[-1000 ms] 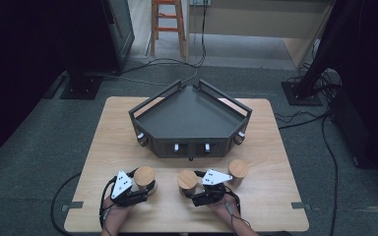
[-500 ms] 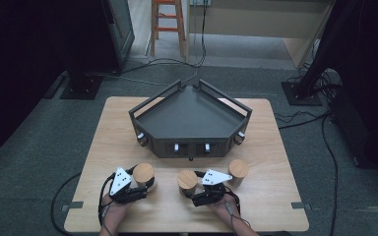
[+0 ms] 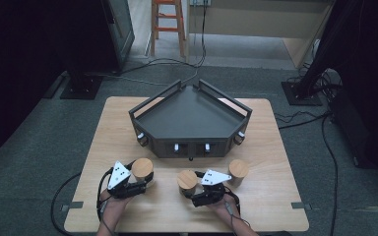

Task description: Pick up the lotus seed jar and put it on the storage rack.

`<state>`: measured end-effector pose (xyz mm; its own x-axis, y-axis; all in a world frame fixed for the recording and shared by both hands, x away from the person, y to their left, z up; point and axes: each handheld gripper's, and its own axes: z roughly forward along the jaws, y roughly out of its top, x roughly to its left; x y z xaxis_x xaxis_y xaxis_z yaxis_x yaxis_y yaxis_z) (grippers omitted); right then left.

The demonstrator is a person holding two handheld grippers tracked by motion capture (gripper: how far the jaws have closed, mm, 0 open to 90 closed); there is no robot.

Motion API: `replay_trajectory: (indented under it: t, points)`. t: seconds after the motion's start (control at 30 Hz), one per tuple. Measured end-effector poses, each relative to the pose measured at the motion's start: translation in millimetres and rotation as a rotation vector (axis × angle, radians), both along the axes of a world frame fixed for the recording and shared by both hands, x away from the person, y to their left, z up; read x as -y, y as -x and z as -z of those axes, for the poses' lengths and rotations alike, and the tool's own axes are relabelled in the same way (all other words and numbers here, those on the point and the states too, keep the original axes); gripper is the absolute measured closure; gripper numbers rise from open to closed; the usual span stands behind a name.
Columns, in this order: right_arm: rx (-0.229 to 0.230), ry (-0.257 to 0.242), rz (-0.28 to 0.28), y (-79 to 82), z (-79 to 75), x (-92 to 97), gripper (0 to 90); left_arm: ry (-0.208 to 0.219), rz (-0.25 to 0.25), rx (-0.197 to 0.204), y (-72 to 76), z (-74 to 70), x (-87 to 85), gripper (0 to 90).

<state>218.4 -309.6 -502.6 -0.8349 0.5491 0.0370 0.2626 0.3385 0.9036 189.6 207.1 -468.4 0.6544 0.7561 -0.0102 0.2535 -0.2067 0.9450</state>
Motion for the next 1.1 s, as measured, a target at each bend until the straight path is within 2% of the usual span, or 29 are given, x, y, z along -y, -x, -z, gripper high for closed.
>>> replay_trajectory:
  t: [0.4,0.73,0.83,0.9,1.1]
  points:
    - [0.003,0.005,-0.004,0.5,-0.1,0.2,16.1,-0.036,-0.006,0.025,-3.3,-15.9,6.4,25.2]
    - [-0.003,0.011,-0.008,0.4,-0.8,-0.9,16.1,-0.030,0.001,0.041,-9.0,-27.7,7.0,25.2]
    - [-0.004,0.010,-0.008,0.4,-0.8,-0.8,16.1,-0.022,0.008,0.040,-12.6,-32.1,6.2,25.2]
    - [-0.004,0.011,-0.009,0.4,-0.9,-0.9,16.1,-0.002,0.010,0.039,-15.6,-35.0,5.5,25.2]
    - [-0.006,0.006,-0.005,0.6,-0.5,-0.1,16.1,-0.015,0.012,0.050,-18.7,-42.8,8.6,25.2]
